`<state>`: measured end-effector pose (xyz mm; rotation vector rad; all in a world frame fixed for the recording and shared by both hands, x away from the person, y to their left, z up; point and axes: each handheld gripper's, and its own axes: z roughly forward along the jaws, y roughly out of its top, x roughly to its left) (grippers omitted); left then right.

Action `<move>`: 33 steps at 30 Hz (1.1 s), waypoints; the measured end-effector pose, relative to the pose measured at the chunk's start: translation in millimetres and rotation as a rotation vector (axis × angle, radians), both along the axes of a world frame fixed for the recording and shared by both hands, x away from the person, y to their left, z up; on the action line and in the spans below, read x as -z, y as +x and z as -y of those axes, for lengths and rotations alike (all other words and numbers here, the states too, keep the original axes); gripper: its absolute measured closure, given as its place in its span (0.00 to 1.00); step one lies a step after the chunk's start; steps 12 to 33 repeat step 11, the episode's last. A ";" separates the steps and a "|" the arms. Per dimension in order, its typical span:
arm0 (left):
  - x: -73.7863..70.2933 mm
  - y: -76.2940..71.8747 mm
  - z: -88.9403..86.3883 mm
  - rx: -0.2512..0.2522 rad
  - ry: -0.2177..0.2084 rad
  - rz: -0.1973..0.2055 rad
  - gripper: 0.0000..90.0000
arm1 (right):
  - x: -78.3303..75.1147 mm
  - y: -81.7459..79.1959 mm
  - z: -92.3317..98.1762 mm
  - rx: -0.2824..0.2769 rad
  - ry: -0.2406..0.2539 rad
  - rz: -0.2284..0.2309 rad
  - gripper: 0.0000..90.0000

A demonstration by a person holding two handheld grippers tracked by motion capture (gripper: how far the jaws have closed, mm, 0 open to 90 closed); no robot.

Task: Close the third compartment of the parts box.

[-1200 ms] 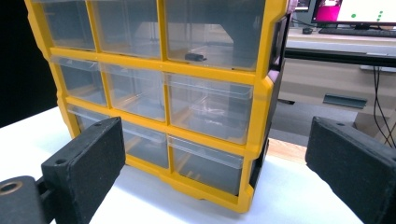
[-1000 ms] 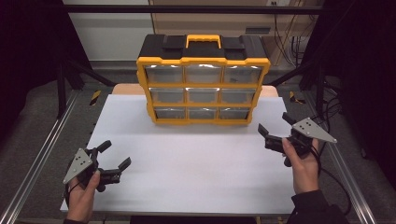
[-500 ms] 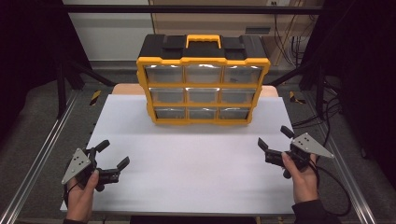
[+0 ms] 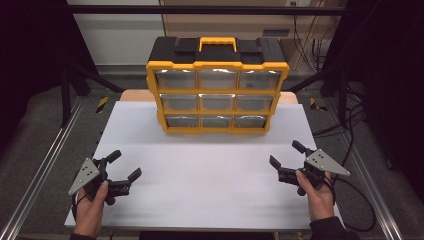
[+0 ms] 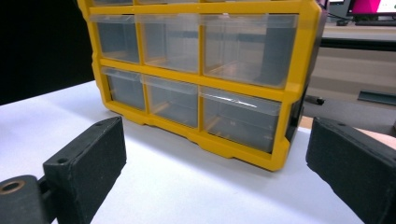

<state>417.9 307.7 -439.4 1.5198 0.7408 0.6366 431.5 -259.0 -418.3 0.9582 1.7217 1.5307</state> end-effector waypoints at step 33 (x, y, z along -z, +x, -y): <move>-0.1 0.5 8.9 0.000 0.011 -0.001 0.01 | 9.4 3.8 -14.0 -0.046 -0.004 -0.006 0.07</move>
